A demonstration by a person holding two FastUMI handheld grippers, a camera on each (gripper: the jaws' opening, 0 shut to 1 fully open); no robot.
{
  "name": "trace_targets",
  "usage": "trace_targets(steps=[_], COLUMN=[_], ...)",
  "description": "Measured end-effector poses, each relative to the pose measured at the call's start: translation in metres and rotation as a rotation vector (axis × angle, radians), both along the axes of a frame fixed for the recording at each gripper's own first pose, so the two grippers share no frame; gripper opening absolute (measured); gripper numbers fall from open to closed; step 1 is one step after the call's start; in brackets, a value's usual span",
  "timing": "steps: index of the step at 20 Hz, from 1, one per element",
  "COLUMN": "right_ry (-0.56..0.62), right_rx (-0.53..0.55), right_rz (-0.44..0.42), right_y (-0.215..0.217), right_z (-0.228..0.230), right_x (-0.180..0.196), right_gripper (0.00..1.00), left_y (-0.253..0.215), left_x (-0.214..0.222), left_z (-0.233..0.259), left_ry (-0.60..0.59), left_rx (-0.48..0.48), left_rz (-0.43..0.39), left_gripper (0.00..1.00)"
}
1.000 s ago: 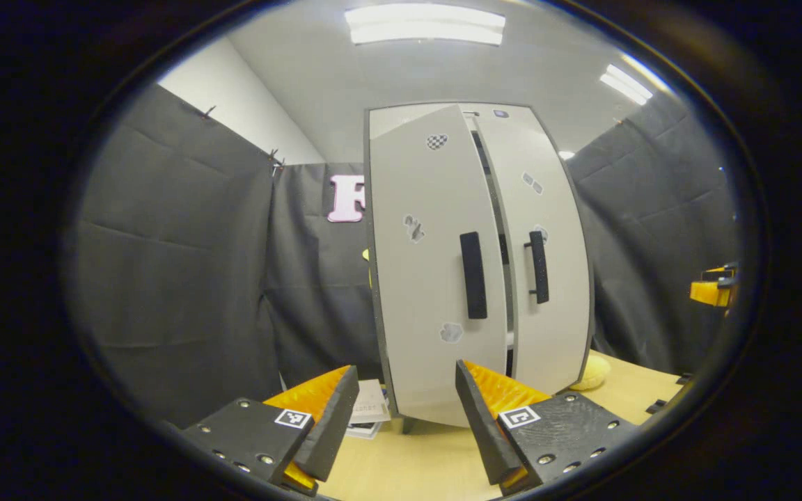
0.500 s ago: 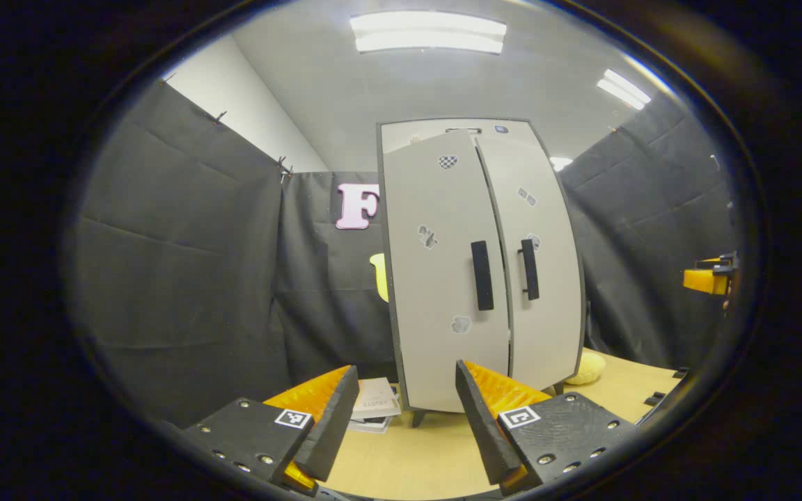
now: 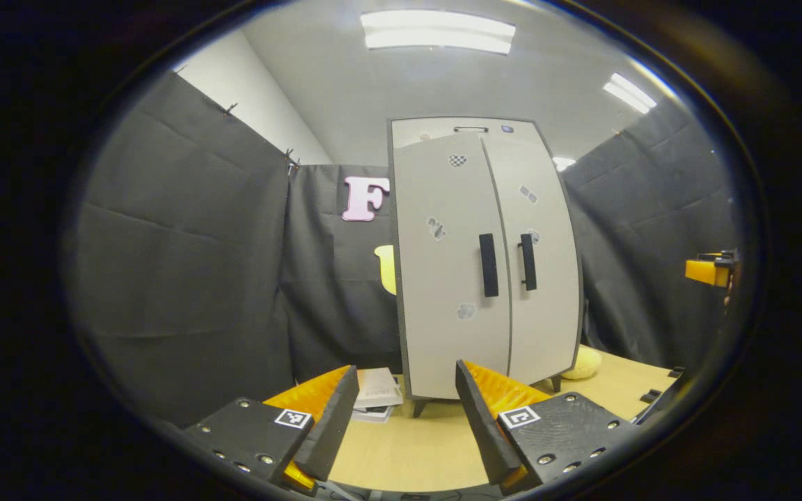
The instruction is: Grasp the bottle in the cabinet with the left hand and place it on the coaster, then close the right door with the right hand and the left door with the left hand.
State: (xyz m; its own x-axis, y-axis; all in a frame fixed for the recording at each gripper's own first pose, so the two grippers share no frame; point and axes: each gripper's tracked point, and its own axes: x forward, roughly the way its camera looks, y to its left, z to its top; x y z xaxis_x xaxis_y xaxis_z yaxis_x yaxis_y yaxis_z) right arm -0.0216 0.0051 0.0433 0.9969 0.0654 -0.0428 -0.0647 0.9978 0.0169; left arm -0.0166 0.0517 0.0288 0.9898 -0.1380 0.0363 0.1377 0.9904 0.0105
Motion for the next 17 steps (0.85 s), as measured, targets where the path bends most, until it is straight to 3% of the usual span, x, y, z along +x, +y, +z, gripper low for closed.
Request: trace_targets(steps=[5, 6, 7, 11, 12, 17], right_ry=[-0.024, -0.022, -0.02, -0.021, -0.022, -0.022], right_rx=[-0.006, -0.005, -0.005, -0.009, -0.014, -0.021], right_rz=[-0.002, 0.0, -0.001, 0.001, 0.002, 0.015], right_y=[0.003, 0.003, 0.003, 0.005, 0.006, 0.011], right_z=[0.006, 0.005, 0.005, 0.006, 0.006, 0.007], right_x=[-0.003, -0.002, -0.001, 0.002, 0.004, 0.009], right_gripper=[0.95, 0.95, 0.95, 0.92, 0.95, 0.95], left_y=[0.003, 0.004, 0.005, 0.007, 0.009, 0.009], left_x=[0.003, 0.005, 0.007, 0.011, 0.011, 0.015], left_z=[-0.004, -0.006, -0.007, -0.01, -0.01, -0.012], left_ry=[0.004, 0.01, 0.013, 0.016, 0.017, 0.019], left_rx=[0.0, 0.004, 0.004, -0.005, -0.002, 0.012], left_rz=[0.001, 0.004, 0.009, 0.013, 0.017, 0.018], left_gripper=[0.87, 0.82, 0.87, 0.87, 0.82, 0.87])
